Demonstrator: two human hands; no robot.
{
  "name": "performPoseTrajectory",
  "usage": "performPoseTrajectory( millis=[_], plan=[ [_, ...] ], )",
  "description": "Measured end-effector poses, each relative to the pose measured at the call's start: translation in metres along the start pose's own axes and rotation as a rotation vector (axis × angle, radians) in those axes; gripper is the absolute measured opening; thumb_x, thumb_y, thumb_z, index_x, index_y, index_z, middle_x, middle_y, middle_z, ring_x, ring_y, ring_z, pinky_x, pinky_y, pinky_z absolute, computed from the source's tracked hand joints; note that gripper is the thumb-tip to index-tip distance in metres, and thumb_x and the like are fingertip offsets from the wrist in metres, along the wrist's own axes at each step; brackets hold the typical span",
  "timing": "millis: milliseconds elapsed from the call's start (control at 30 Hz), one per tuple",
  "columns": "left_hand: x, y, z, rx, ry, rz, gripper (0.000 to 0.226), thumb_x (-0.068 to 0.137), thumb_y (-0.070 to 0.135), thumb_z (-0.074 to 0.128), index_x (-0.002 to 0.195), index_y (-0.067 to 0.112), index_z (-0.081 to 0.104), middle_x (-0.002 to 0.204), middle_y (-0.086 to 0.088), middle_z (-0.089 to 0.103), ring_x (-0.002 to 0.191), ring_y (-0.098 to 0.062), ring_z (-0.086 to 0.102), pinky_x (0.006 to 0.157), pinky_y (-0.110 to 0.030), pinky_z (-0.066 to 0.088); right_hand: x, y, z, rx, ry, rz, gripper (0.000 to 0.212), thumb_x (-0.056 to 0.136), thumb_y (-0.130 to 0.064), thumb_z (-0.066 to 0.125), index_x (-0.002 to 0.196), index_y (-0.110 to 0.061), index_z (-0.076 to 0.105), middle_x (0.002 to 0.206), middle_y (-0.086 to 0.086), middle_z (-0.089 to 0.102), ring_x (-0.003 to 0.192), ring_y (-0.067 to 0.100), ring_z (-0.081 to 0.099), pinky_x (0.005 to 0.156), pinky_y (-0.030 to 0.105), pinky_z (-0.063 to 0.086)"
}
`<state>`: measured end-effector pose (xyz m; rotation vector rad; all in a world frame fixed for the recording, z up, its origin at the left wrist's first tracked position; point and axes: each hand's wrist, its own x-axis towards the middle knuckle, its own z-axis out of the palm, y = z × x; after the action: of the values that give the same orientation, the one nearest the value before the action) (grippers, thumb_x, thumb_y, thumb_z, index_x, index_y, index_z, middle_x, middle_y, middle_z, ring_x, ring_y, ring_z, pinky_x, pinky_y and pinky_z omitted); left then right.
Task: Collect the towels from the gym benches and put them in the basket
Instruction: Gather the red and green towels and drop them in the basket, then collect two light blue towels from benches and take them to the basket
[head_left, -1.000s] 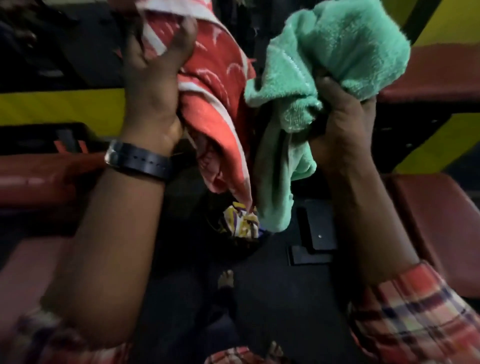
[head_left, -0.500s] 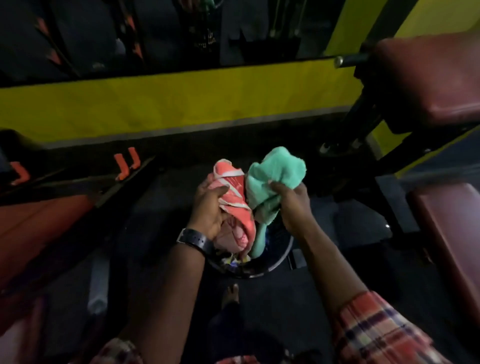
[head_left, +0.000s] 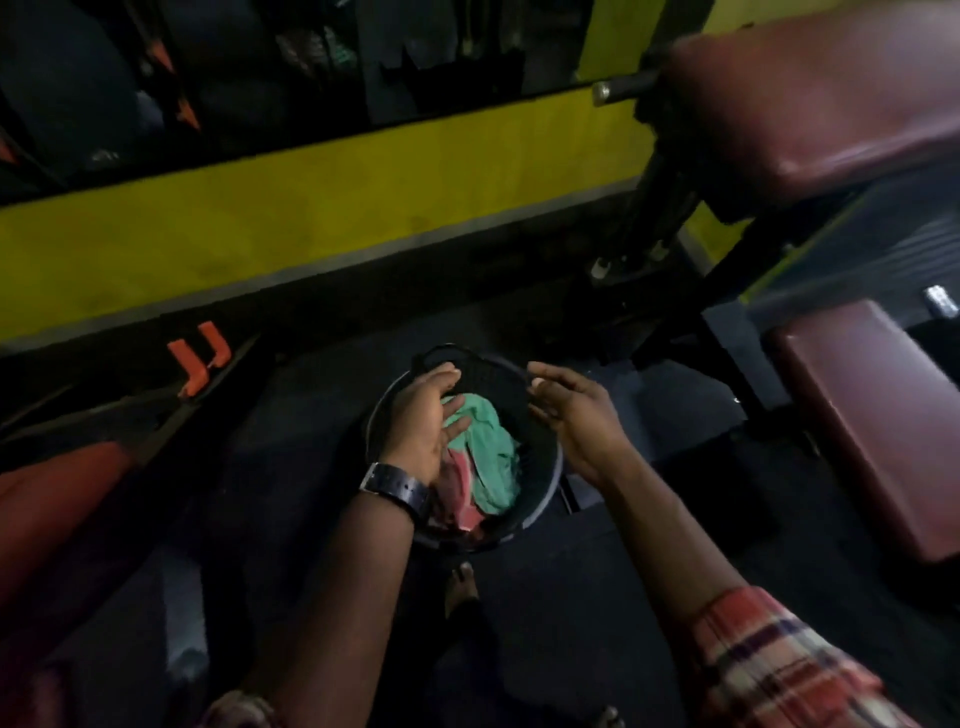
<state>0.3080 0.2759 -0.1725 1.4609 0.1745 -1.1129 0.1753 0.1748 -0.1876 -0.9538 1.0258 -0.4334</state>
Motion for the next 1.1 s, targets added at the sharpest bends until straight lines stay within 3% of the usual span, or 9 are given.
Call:
performPoseTrajectory(
  millis=[100, 233, 367, 467, 600, 667, 733, 800, 1100],
  plan=[
    [-0.021, -0.01, 0.039, 0.078, -0.071, 0.062, 0.014, 0.094, 0.019, 0.053, 0.1, 0.025, 0.064, 0.102, 0.007, 0.064, 0.109, -0.02, 0.06, 0.076, -0.031, 0.051, -0.023, -0.012, -0.036, 0.024, 0.035, -0.066, 0.021, 0.093, -0.005, 0.054, 0.106, -0.013, 0.068, 0.097, 0.007, 0.068, 0.088, 0.018, 0.064, 0.081, 0.032, 0.052],
    [-0.072, -0.046, 0.113, 0.195, -0.227, 0.102, 0.011, 0.092, 0.02, 0.058, 0.096, 0.027, 0.065, 0.099, 0.007, 0.066, 0.106, -0.02, 0.062, 0.082, -0.036, 0.051, -0.069, -0.024, -0.116, 0.085, 0.134, -0.141, 0.021, 0.092, -0.006, 0.055, 0.105, -0.016, 0.069, 0.1, 0.01, 0.066, 0.093, 0.022, 0.06, 0.087, 0.038, 0.048],
    [-0.137, -0.099, 0.197, 0.293, -0.364, 0.169, 0.016, 0.091, 0.017, 0.062, 0.105, 0.023, 0.064, 0.094, 0.007, 0.067, 0.101, -0.018, 0.062, 0.078, -0.033, 0.051, -0.129, -0.031, -0.221, 0.153, 0.223, -0.236, 0.021, 0.091, -0.008, 0.057, 0.099, -0.021, 0.072, 0.105, 0.003, 0.07, 0.094, 0.015, 0.064, 0.077, 0.031, 0.054],
    [-0.189, -0.142, 0.26, 0.354, -0.472, 0.221, 0.023, 0.091, 0.014, 0.062, 0.113, 0.018, 0.063, 0.096, 0.005, 0.067, 0.103, -0.019, 0.062, 0.076, -0.033, 0.05, -0.181, -0.039, -0.302, 0.218, 0.288, -0.313, 0.022, 0.089, -0.007, 0.058, 0.097, -0.021, 0.073, 0.091, -0.006, 0.074, 0.085, 0.009, 0.066, 0.072, 0.029, 0.057],
    [-0.255, -0.198, 0.344, 0.438, -0.647, 0.247, 0.024, 0.092, 0.013, 0.06, 0.115, 0.017, 0.061, 0.093, 0.002, 0.065, 0.095, -0.016, 0.061, 0.071, -0.029, 0.048, -0.254, -0.049, -0.409, 0.266, 0.466, -0.403, 0.023, 0.09, -0.005, 0.057, 0.1, -0.021, 0.071, 0.109, 0.002, 0.068, 0.099, 0.015, 0.061, 0.069, 0.031, 0.055],
    [-0.285, -0.229, 0.391, 0.462, -0.735, 0.23, 0.019, 0.092, 0.012, 0.058, 0.109, 0.02, 0.061, 0.088, 0.004, 0.064, 0.089, -0.013, 0.06, 0.069, -0.027, 0.047, -0.289, -0.05, -0.462, 0.293, 0.547, -0.453, 0.023, 0.09, -0.003, 0.057, 0.099, -0.02, 0.071, 0.105, 0.003, 0.069, 0.095, 0.016, 0.062, 0.068, 0.03, 0.056],
    [-0.301, -0.249, 0.421, 0.493, -0.806, 0.232, 0.014, 0.093, 0.013, 0.058, 0.102, 0.022, 0.062, 0.091, 0.005, 0.066, 0.09, -0.011, 0.061, 0.07, -0.028, 0.048, -0.311, -0.049, -0.497, 0.315, 0.606, -0.468, 0.023, 0.09, -0.005, 0.058, 0.097, -0.022, 0.071, 0.096, -0.004, 0.073, 0.09, 0.012, 0.065, 0.071, 0.032, 0.056],
    [-0.321, -0.283, 0.468, 0.557, -0.913, 0.217, 0.013, 0.092, 0.015, 0.059, 0.101, 0.024, 0.064, 0.099, 0.004, 0.068, 0.095, -0.011, 0.063, 0.075, -0.03, 0.05, -0.339, -0.042, -0.551, 0.363, 0.695, -0.51, 0.023, 0.091, -0.006, 0.057, 0.1, -0.023, 0.07, 0.102, -0.006, 0.072, 0.098, 0.012, 0.065, 0.079, 0.037, 0.055],
    [-0.399, -0.422, 0.684, 0.674, -1.27, 0.067, 0.017, 0.09, 0.013, 0.062, 0.104, 0.021, 0.066, 0.097, 0.002, 0.069, 0.097, -0.017, 0.063, 0.073, -0.03, 0.053, -0.442, -0.02, -0.759, 0.507, 1.182, -0.555, 0.027, 0.091, -0.004, 0.056, 0.114, -0.014, 0.066, 0.124, 0.007, 0.065, 0.111, 0.021, 0.063, 0.084, 0.041, 0.055]
  ],
)
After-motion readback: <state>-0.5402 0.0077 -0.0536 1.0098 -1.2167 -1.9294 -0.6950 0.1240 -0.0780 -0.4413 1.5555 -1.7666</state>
